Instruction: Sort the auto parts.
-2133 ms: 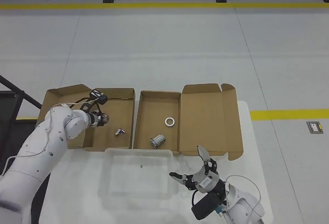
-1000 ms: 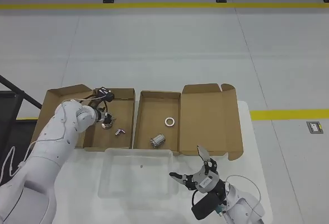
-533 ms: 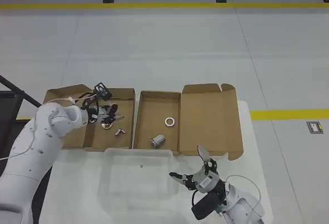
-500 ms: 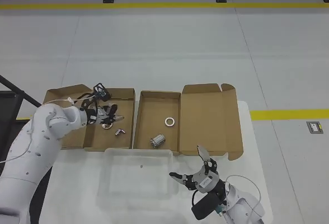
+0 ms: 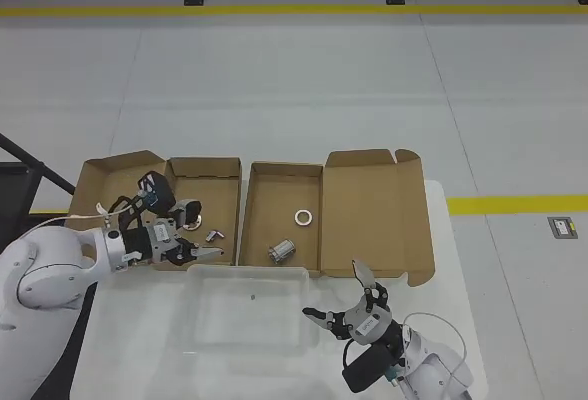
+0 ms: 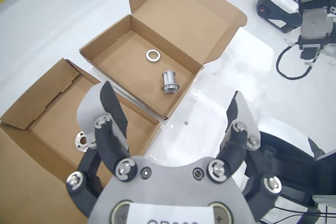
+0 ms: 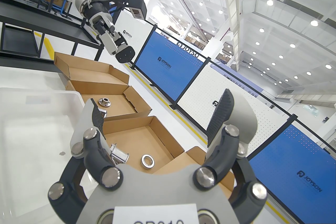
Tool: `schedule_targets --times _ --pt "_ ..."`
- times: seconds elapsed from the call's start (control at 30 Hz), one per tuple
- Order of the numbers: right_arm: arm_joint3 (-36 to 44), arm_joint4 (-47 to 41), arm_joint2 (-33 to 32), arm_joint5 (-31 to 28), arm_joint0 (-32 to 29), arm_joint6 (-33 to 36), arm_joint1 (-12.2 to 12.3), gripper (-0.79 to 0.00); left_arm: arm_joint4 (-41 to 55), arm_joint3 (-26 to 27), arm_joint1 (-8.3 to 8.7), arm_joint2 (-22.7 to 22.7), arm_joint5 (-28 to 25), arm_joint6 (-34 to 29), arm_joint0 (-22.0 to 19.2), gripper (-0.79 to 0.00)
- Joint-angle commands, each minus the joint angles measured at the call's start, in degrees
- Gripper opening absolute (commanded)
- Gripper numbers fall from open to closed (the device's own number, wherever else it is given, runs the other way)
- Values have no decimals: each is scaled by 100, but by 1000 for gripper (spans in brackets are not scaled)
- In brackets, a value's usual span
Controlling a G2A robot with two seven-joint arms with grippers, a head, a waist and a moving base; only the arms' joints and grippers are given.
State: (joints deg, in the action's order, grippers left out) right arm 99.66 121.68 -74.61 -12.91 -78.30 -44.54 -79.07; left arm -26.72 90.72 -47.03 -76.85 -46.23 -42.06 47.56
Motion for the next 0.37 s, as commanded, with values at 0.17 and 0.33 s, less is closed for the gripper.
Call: schedule_targets --times 0.17,0.33 --pt "0 0 0 0 0 0 0 0 -11 -22 -3 15 -11 2 -15 -1" --pt "0 0 0 0 0 0 0 0 -11 -22 -3 15 -11 2 -15 -1"
